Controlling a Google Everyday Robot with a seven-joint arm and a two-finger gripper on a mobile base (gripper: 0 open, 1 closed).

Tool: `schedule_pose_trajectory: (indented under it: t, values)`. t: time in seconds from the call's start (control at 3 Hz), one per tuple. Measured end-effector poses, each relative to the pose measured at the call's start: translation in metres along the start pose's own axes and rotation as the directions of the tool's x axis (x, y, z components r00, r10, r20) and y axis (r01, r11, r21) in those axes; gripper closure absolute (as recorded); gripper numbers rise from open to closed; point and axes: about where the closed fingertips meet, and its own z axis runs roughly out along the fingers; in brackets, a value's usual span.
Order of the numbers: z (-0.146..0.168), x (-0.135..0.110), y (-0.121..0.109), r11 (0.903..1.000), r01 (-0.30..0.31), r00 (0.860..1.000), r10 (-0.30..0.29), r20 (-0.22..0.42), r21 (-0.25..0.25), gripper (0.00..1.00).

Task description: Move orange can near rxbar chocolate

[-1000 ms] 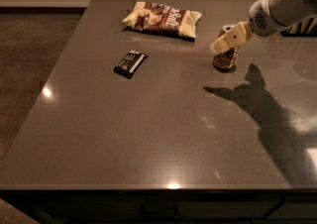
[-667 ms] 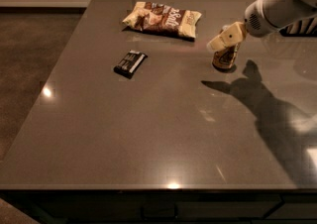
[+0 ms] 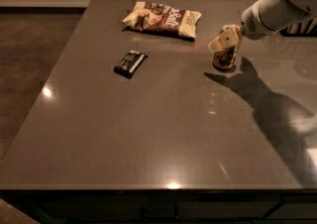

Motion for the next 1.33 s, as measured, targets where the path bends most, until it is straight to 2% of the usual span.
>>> schedule_pose_trajectory:
  t: [0.67, 1.0, 1.33]
  values:
    - [0.003, -0.008, 0.021, 0.9982, 0.028, 1.0, -0.028, 0.002, -0.054, 0.64]
    - [0.001, -0.026, 0.054, 0.9882, 0.103, 0.995, -0.102, 0.019, -0.113, 0.87]
    - [0.004, -0.051, 0.101, 0.9585, 0.208, 0.978, -0.204, 0.043, -0.195, 1.0]
